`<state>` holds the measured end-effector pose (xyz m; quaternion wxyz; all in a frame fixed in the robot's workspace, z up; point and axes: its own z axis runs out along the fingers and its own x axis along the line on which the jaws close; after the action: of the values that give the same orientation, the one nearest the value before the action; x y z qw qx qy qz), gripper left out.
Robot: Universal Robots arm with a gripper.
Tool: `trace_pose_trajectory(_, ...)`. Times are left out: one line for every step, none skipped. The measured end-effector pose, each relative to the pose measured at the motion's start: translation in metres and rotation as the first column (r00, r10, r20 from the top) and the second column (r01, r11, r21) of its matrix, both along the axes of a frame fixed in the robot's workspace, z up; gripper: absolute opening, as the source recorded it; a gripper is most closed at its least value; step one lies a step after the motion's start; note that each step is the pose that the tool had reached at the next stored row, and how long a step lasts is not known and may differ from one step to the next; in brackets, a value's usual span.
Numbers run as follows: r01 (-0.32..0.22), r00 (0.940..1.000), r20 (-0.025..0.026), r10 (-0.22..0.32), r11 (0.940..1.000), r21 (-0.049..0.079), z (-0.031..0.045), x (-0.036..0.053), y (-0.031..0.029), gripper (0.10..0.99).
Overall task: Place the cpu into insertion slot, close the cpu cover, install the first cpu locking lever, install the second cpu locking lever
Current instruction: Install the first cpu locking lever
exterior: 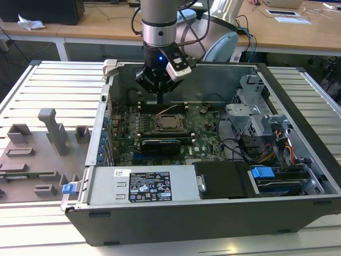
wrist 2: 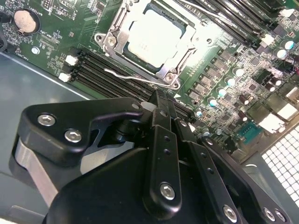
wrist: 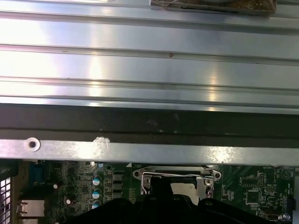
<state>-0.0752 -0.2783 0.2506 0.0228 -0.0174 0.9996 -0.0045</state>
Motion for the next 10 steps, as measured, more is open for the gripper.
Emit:
trace_pose_trajectory(0.000, 1.0000, 0.0000, 0.000, 1.0000, 0.000, -0.0003, 0.0000, 0.0000, 0.106)
trace_pose_trajectory(0.000, 1.0000, 0.0000, 0.000, 1.0000, 0.000, -0.0008, 0.0001, 0.0000, 0.106)
trace_pose_trajectory(0.000, 1.0000, 0.0000, 0.000, 1.0000, 0.000, -0.0012, 0.0001, 0.0000, 0.106)
trace_pose_trajectory(0.000, 1.0000, 0.0000, 0.000, 1.0000, 0.000, -0.0016, 0.0001, 0.0000, 0.106)
trace_pose_trajectory(0.000, 1.0000, 0.0000, 0.000, 1.0000, 0.000, -0.0019, 0.0002, 0.0000, 0.106)
trace_pose_trajectory(0.000, 1.0000, -0.0001, 0.000, 1.0000, 0.000, -0.0025, 0.0003, 0.0000, 0.106)
trace_pose_trajectory(0.000, 1.0000, -0.0001, 0.000, 1.0000, 0.000, -0.0029, 0.0003, 0.0000, 0.106)
trace_pose_trajectory(0.000, 1.0000, 0.0000, 0.000, 1.0000, 0.000, -0.0033, 0.0003, 0.0000, 0.106)
trace_pose_trajectory(0.000, 1.0000, 0.0000, 0.000, 1.0000, 0.000, -0.0037, 0.0004, 0.0000, 0.106)
trace_pose_trajectory(0.000, 1.0000, -0.0001, 0.000, 1.0000, 0.000, -0.0040, 0.0005, 0.0000, 0.106)
